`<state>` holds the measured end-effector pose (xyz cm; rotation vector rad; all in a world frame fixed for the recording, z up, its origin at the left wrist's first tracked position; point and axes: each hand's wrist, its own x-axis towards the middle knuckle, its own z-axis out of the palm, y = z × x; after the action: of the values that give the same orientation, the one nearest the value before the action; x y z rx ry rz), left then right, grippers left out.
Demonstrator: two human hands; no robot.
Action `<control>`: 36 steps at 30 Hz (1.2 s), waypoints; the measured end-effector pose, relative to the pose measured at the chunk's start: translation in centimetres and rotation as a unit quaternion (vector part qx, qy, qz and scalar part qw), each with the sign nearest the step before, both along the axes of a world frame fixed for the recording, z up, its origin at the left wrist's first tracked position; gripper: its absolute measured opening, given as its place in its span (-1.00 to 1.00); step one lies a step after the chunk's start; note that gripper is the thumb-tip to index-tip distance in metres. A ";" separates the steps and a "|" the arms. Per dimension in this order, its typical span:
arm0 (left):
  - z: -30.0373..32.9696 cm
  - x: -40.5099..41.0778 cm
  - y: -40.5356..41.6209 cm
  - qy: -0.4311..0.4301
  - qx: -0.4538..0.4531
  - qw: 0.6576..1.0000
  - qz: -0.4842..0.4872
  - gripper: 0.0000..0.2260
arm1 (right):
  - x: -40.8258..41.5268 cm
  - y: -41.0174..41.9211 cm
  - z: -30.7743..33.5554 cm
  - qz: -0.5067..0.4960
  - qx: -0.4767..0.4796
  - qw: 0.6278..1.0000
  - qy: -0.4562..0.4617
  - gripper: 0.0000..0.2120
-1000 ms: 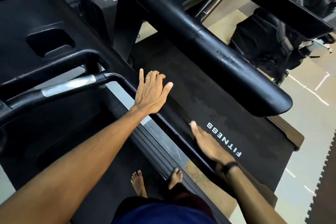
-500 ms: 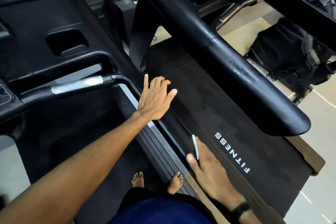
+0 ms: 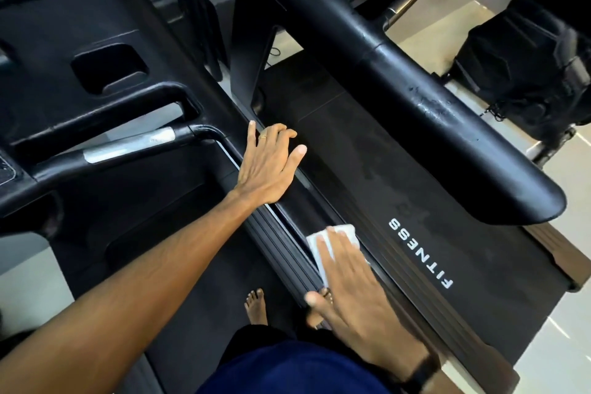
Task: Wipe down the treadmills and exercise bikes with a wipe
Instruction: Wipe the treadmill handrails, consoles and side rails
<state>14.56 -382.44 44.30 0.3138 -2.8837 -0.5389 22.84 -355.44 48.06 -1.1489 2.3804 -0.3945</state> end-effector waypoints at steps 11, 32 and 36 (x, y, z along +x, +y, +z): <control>0.4 0.0 -0.1 -0.001 0.003 1.000 0.009 -0.47 | -9.7 -10.7 -1.5 -0.143 0.009 0.958 -0.249 -0.20; 1.4 -0.8 -8.1 0.068 -0.015 0.997 0.041 -0.49 | -9.4 -18.0 -1.7 -0.079 0.013 0.995 -0.052 -0.26; 1.4 -2.4 -11.5 0.011 -0.055 0.996 0.067 -0.46 | -4.7 -12.9 -0.7 -0.006 0.018 0.999 0.047 -0.26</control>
<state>12.15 -393.94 45.71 0.4766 -2.8316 -0.3558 18.10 -368.34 47.39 -1.1599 2.4658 -0.3081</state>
